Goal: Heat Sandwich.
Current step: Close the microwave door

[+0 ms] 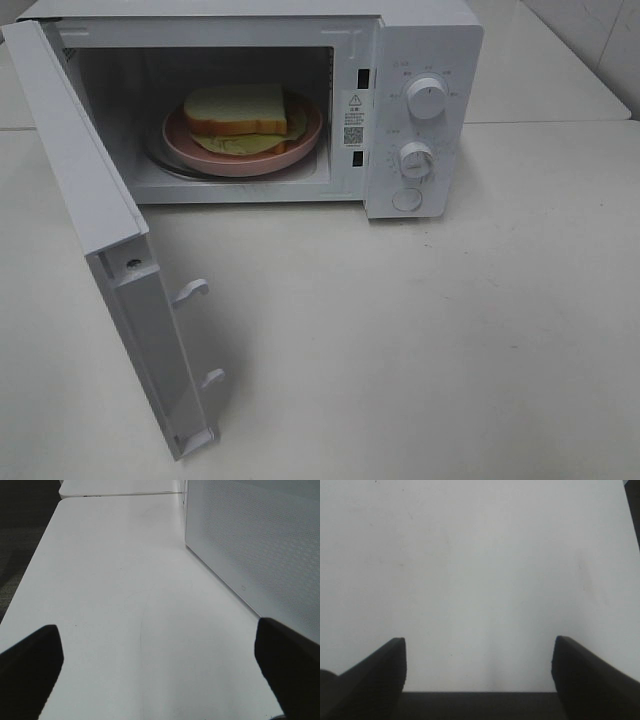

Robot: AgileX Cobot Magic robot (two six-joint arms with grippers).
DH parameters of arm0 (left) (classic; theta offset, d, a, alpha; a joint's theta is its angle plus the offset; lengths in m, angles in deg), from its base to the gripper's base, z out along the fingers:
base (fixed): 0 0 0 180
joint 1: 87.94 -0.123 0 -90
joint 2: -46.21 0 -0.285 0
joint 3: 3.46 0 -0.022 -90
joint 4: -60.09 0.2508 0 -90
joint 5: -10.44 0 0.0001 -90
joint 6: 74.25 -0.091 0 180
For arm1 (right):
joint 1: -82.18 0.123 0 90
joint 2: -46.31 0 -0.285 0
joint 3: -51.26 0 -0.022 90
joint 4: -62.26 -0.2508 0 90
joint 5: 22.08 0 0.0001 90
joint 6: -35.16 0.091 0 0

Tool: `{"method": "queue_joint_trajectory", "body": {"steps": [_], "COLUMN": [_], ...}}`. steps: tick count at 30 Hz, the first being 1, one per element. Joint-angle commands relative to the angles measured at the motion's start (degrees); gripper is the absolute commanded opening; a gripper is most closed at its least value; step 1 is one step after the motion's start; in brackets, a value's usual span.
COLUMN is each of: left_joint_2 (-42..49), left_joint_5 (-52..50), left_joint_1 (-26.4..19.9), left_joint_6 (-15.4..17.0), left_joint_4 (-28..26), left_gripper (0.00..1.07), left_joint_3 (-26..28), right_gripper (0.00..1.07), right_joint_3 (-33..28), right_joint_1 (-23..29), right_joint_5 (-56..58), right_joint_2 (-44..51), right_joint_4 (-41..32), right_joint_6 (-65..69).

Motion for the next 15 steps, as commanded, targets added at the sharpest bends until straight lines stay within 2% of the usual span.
{"method": "queue_joint_trajectory", "body": {"steps": [1, 8, 15], "left_joint_2": [1.5, 1.5, 1.5], "left_joint_5": [-0.9, -0.9, -0.9], "left_joint_1": [-0.1, -0.1, -0.1], "left_joint_6": [0.2, 0.2, 0.2], "left_joint_4": [-0.6, -0.6, -0.6], "left_gripper": [1.03, 1.03, 1.03], "left_joint_3": [-0.3, -0.3, -0.3], "right_gripper": [0.76, 0.76, 0.76], "right_joint_3": [-0.2, -0.2, -0.2], "right_joint_1": [-2.6, -7.3, -8.2], "right_joint_5": [-0.6, -0.6, -0.6], "right_joint_2": [4.0, 13.1, 18.9], "right_joint_4": [-0.5, -0.8, -3.6], "right_joint_6": [-0.7, -0.7, -4.1]}}
